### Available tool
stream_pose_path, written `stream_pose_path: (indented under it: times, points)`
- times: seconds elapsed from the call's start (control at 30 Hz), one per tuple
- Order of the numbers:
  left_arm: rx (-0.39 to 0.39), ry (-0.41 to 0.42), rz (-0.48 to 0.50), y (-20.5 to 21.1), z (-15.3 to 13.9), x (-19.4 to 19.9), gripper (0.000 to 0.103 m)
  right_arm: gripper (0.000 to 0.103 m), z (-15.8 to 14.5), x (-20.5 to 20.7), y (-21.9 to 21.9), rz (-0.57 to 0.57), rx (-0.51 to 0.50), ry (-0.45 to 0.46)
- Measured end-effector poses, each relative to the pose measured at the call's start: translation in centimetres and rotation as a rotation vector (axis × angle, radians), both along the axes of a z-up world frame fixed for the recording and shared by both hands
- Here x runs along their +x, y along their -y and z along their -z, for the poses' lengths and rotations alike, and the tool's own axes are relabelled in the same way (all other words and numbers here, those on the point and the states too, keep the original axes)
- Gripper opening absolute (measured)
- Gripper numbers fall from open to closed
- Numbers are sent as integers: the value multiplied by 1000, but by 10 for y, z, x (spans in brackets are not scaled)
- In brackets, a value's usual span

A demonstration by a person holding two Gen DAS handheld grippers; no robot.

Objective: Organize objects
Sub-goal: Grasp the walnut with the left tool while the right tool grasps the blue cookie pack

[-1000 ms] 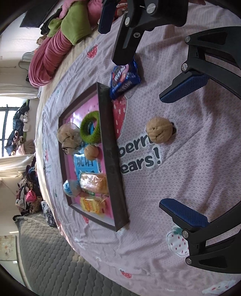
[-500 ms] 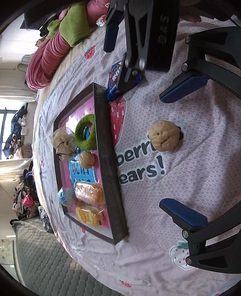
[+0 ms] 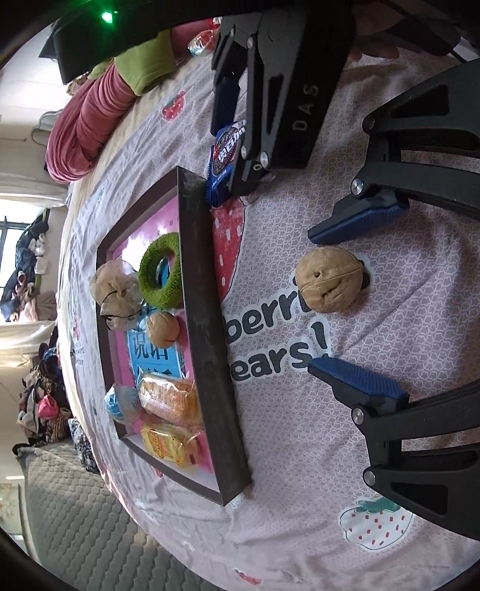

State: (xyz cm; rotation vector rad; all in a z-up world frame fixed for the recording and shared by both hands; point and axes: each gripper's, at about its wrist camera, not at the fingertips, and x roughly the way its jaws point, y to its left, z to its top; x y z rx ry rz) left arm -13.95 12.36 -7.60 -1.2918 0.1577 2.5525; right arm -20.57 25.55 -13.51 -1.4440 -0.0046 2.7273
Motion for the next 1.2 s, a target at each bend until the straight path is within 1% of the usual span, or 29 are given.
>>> stream_pose_path:
  times: [0.03, 0.07, 0.13, 0.17, 0.23, 0.5, 0.57, 0.8, 1.07, 1.2]
  points:
    - [9, 2, 3, 0, -1, 0, 54, 64, 0, 1, 1, -3, 1, -2]
    - [17, 1, 8, 0, -1, 1, 43, 62, 0, 1, 2, -6, 7, -3]
    - [17, -2, 15, -2, -2, 3, 35, 52, -1, 2, 5, -12, 20, -6]
    - [24, 7, 17, -1, -1, 2, 34, 52, -1, 2, 5, -14, 24, -8]
    - [43, 12, 17, 1, -2, 2, 34, 52, -1, 2, 6, -21, 29, -5]
    - [33, 11, 15, 4, -3, 5, 34, 52, -7, 13, 7, -31, -1, -26]
    - [17, 6, 11, 5, -4, 7, 34, 52, -9, 15, 9, -39, -7, -30]
    - [21, 5, -11, 22, -10, 11, 34, 52, -15, 24, 17, -44, -28, -31]
    - [14, -19, -40, 46, -29, 19, 34, 52, -30, 36, 39, -62, -42, -49]
    - [22, -31, -56, 59, -40, 23, 34, 52, -39, 45, 55, -69, -43, -60]
